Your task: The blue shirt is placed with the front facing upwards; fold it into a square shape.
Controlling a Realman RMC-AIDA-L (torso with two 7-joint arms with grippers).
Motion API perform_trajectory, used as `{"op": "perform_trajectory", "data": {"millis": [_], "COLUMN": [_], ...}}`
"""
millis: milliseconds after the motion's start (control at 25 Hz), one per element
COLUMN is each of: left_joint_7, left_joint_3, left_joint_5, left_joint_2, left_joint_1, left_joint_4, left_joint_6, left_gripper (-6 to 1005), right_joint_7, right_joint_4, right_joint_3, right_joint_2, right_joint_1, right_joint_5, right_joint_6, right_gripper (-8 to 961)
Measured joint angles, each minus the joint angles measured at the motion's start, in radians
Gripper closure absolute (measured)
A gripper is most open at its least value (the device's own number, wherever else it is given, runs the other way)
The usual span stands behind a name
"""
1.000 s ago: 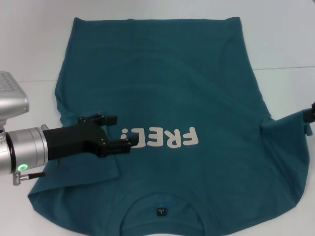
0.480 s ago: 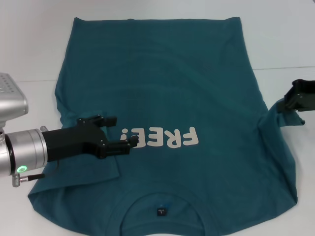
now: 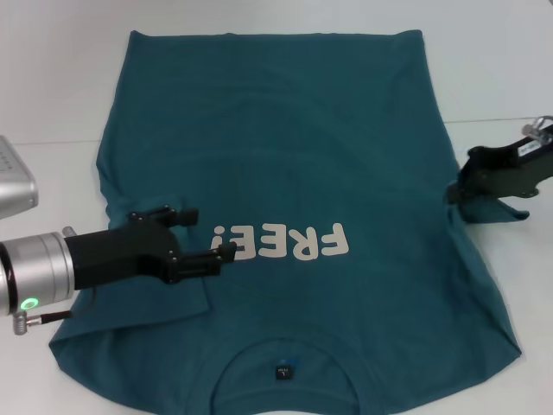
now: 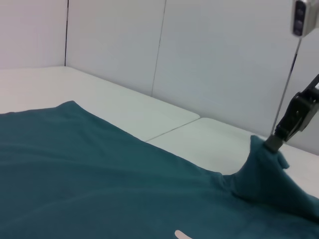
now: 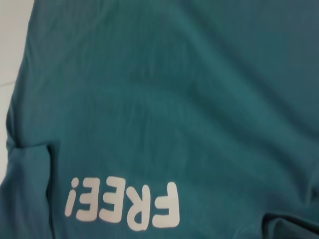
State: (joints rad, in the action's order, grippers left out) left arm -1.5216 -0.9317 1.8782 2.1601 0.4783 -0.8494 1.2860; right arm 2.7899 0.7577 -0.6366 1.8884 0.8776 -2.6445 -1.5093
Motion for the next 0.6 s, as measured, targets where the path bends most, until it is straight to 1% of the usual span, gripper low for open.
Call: {"op": "perform_trajectory", "data": {"millis": [160,280,440,600], "left_joint_7": [0.007,0.009,0.017,0.017], "left_joint_3": [0.014,0.016,0.018,0.019], "left_joint_5": [0.0,-0.001,-0.002,-0.002], "left_joint_2": [0.0,0.0,0.0,0.0], "left_joint_1": [-0.004,-0.006,-0.01,-0.011], "left_joint_4": [0.0,-0.001,-0.001,0.0], "left_joint_6": [0.011,0.012,0.012,0.012], "left_gripper": [93,93,93,93], "right_joint_7": [0.0,-0.004,-0.01,-0.024], "right_joint_4": [-0.069,-0.122,-0.136,-0.126], "right_joint_3": [-0.057,-0.084,-0.097,-0.091], "right_joint_2": [0.005,0.02,0.033,0.036], "right_joint_1": [0.027,0.047,0.057,0.054], "right_joint_5": [0.002,0.002,0.01,0.04], "right_joint_6": [0.046,0.101,0.147,0.158], "right_gripper": [910,909,908,726]}}
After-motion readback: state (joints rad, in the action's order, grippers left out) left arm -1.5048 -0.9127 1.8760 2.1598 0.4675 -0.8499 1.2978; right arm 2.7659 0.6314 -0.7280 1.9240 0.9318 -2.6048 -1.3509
